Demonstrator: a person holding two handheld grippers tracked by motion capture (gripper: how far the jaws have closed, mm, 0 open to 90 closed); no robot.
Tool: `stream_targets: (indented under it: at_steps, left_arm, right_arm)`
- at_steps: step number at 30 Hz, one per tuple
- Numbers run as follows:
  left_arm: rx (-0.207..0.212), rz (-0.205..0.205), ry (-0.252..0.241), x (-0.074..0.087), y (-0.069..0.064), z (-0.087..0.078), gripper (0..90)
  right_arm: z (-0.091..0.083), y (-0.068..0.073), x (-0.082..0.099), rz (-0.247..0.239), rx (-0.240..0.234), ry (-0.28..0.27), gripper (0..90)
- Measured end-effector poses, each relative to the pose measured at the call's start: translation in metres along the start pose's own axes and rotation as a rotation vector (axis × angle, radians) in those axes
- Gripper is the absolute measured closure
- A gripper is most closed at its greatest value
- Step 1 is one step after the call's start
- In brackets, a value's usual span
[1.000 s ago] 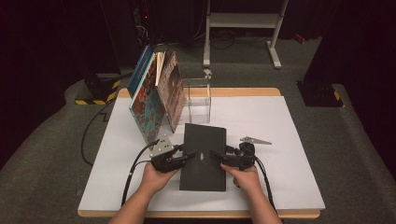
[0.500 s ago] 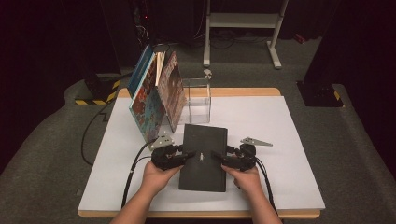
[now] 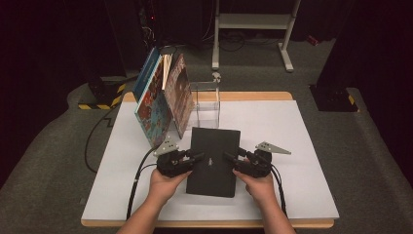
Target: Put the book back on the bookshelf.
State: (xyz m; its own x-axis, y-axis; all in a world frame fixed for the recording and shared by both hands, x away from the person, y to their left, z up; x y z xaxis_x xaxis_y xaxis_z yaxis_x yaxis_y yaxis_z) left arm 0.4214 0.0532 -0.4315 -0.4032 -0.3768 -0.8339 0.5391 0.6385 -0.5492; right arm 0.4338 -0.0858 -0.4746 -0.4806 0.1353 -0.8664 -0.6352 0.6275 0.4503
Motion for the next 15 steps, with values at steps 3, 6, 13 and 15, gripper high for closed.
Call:
stream_targets:
  at_steps: [3,6,13,15]
  left_arm:
    - [0.001,0.019,-0.030,-0.006,-0.005,0.002,62.0]
    - [0.006,0.035,-0.056,-0.011,-0.007,0.005,62.7]
    - [0.019,0.042,-0.082,-0.017,-0.005,0.013,62.4]
    - [0.022,0.045,-0.088,-0.018,-0.005,0.015,62.3]
  right_arm:
    - [-0.002,0.002,-0.009,-0.018,0.004,-0.028,34.6]
    - [-0.005,0.005,-0.019,-0.048,0.005,-0.057,37.4]
    - [-0.005,0.005,-0.032,-0.107,0.029,-0.089,38.7]
    - [-0.004,0.004,-0.034,-0.109,0.035,-0.096,38.6]
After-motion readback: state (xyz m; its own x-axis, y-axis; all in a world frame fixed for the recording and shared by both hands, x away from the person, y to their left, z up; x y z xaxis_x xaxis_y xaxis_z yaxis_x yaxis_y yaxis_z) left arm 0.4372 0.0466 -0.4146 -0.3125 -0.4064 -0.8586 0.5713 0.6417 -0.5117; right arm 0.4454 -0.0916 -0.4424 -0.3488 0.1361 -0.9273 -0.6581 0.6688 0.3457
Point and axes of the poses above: each handheld gripper's, and its own axes: z roughly forward along the jaws, x roughly out of its underside, y roughly to its left, the point moved 9 cm from there along z, roughly forward along the jaws, and after that the axes turned 5 degrees about -y, right-handed, at the moved point
